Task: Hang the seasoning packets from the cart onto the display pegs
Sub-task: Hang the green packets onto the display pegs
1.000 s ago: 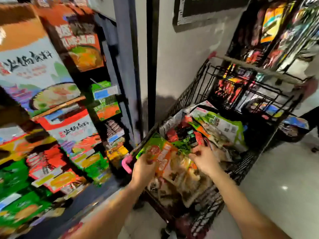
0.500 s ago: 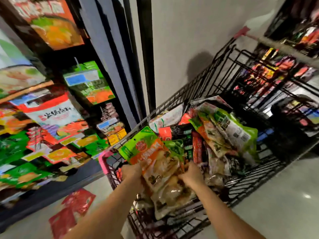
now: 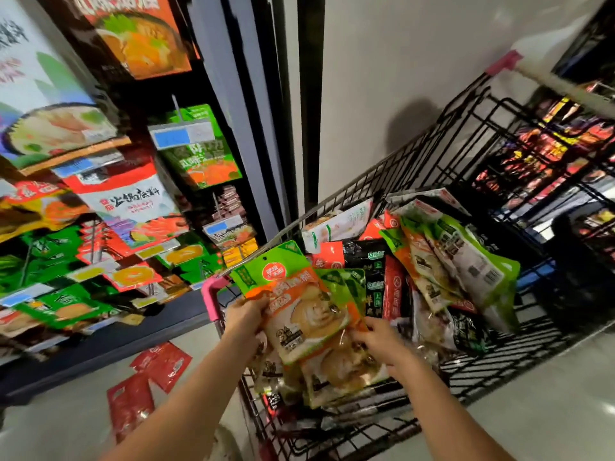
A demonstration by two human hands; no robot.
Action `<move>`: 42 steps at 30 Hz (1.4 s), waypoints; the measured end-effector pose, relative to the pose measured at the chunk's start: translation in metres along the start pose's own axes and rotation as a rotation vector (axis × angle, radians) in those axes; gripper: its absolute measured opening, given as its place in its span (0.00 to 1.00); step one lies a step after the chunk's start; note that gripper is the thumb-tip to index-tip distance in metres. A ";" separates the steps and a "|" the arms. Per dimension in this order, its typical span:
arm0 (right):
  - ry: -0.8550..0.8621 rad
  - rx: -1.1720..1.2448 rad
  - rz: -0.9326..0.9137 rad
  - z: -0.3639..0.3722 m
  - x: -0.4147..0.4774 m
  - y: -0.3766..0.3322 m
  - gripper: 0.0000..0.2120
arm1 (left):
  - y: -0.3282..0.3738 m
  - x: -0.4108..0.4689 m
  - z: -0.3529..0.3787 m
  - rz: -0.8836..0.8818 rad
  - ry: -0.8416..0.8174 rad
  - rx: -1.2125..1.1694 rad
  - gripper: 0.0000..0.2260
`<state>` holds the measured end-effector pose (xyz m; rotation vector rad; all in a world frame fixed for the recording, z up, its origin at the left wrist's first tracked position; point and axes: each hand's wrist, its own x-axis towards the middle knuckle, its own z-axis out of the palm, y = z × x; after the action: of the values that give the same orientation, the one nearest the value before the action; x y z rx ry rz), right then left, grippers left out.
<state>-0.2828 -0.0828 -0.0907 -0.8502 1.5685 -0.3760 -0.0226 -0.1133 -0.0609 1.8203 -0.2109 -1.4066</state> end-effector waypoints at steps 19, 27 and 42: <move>-0.085 0.166 -0.212 0.032 -0.043 -0.049 0.22 | -0.021 -0.011 0.018 -0.107 -0.133 -0.126 0.10; -0.014 0.120 -0.207 0.036 -0.043 -0.050 0.16 | -0.020 -0.020 -0.015 -0.172 -0.339 -0.087 0.30; 0.141 -0.343 -0.009 0.016 0.004 -0.011 0.21 | -0.005 -0.037 -0.056 0.131 -0.237 0.016 0.16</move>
<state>-0.2639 -0.0891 -0.0892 -1.1130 1.7907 -0.1766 0.0109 -0.0616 -0.0339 1.6190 -0.4558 -1.5278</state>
